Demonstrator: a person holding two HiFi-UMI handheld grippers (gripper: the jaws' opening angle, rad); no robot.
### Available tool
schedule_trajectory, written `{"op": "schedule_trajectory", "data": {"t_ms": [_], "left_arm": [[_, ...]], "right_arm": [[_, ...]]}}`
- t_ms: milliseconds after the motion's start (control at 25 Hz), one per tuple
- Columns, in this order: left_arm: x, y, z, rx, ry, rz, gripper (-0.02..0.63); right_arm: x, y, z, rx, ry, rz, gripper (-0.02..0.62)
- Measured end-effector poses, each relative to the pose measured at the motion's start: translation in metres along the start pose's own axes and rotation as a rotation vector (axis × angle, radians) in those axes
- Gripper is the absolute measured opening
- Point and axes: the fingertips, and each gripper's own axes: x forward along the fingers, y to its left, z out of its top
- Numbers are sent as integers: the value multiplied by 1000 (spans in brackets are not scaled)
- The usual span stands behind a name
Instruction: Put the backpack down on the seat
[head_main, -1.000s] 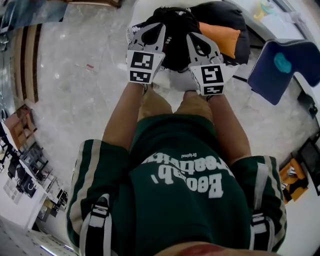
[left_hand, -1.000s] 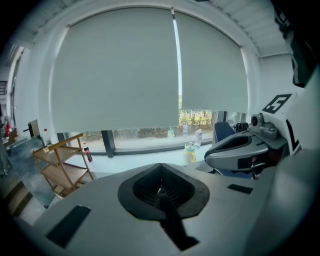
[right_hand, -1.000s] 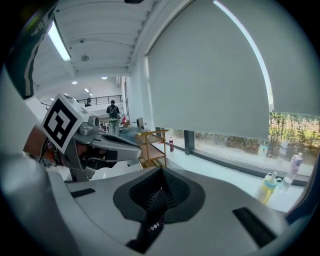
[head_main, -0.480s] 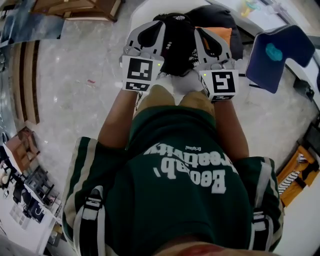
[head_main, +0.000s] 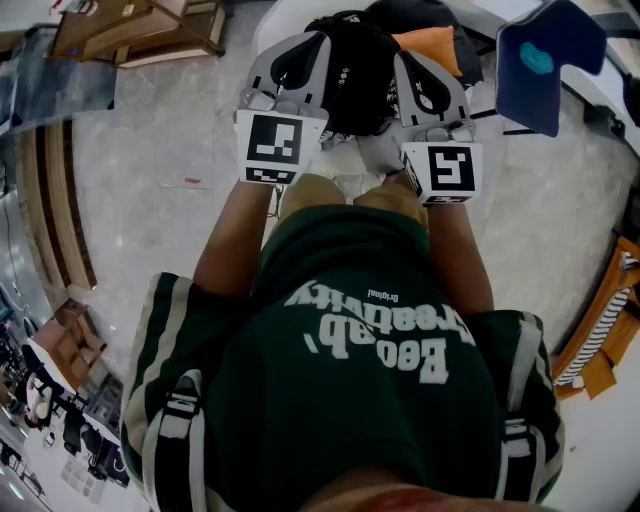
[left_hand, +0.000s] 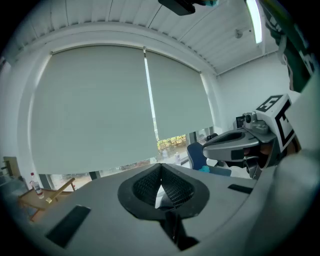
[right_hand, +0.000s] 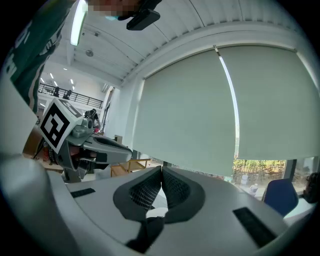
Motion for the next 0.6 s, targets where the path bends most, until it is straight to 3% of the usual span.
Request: {"op": "schedule_trajectory", "data": {"t_ms": [200, 600], "left_arm": [[-28, -17, 26, 14, -42, -22, 18], [-63, -57, 82, 31, -85, 49, 18]], "right_arm": [[-27, 10, 28, -30, -46, -15, 34], [-84, 4, 70, -81, -133, 64, 35]]}}
